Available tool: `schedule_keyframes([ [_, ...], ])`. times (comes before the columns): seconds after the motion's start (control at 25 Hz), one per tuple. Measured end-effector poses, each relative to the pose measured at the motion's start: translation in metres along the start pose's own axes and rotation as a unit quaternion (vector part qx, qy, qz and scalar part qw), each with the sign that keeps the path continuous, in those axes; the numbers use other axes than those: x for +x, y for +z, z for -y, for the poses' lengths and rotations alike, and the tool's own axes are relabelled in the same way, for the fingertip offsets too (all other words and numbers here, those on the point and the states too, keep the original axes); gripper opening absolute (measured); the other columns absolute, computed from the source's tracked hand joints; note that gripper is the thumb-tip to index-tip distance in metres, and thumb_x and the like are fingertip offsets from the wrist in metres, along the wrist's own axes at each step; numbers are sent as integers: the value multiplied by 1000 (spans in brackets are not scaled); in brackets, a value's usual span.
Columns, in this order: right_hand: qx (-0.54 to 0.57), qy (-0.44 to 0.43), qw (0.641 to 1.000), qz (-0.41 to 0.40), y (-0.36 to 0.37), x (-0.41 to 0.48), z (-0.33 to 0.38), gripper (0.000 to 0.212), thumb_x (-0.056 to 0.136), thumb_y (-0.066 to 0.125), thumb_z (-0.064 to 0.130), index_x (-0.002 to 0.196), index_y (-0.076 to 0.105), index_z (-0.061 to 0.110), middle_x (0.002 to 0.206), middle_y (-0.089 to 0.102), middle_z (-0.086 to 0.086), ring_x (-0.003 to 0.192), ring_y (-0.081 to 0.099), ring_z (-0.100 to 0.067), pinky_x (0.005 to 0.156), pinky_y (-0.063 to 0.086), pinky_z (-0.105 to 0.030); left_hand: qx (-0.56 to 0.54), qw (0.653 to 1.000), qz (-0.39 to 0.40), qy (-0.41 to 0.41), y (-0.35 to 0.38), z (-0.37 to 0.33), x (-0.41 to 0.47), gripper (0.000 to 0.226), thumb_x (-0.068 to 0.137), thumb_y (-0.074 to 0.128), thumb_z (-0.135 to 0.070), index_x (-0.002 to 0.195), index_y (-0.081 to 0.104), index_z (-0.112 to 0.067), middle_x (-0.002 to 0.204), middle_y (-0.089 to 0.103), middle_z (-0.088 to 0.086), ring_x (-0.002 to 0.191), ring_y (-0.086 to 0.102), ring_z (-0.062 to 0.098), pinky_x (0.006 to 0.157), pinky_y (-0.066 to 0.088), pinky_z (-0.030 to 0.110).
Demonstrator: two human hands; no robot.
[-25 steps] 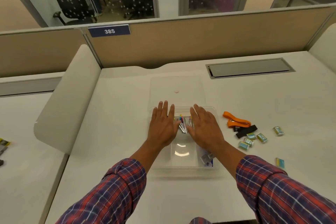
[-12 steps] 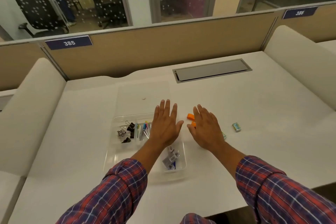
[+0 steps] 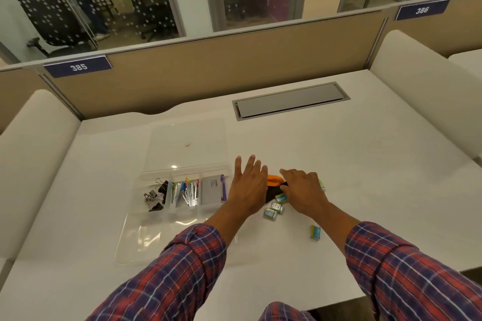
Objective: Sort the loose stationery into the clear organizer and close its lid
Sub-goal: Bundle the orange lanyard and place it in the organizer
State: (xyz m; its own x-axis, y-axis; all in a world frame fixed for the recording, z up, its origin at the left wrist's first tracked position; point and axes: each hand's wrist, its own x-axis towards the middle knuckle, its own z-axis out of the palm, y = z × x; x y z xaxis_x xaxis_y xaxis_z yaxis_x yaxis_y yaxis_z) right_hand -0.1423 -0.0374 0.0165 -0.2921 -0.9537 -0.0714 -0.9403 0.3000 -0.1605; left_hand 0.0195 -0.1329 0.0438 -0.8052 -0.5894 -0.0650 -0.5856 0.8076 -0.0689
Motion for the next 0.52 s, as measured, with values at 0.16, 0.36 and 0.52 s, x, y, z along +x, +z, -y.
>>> schedule_keyframes([
  [0.16,20,-28,998,44,-1,21,-5,29,99,51,28,128,56,29,119,63,0,114,57,-25,91,34,-45,5,999,12,-36,-3,-4,9,59,94,62,-41,146,48,-14,158,44,12,160,2,34,120,-10,69],
  [0.36,-9,-23,996,88,-6,42,-6,26,96,53,28,120,61,32,110,61,0,105,57,-23,91,36,-45,-29,995,31,-89,-8,-1,11,57,94,61,-39,145,49,-18,152,50,7,159,9,34,120,-11,69],
  [0.52,23,-10,996,87,-8,48,-6,28,96,49,33,118,65,37,107,63,3,104,57,-22,92,35,-45,-57,992,43,-103,-7,-7,7,55,98,55,-42,146,46,-18,153,49,4,158,15,31,121,-7,69],
])
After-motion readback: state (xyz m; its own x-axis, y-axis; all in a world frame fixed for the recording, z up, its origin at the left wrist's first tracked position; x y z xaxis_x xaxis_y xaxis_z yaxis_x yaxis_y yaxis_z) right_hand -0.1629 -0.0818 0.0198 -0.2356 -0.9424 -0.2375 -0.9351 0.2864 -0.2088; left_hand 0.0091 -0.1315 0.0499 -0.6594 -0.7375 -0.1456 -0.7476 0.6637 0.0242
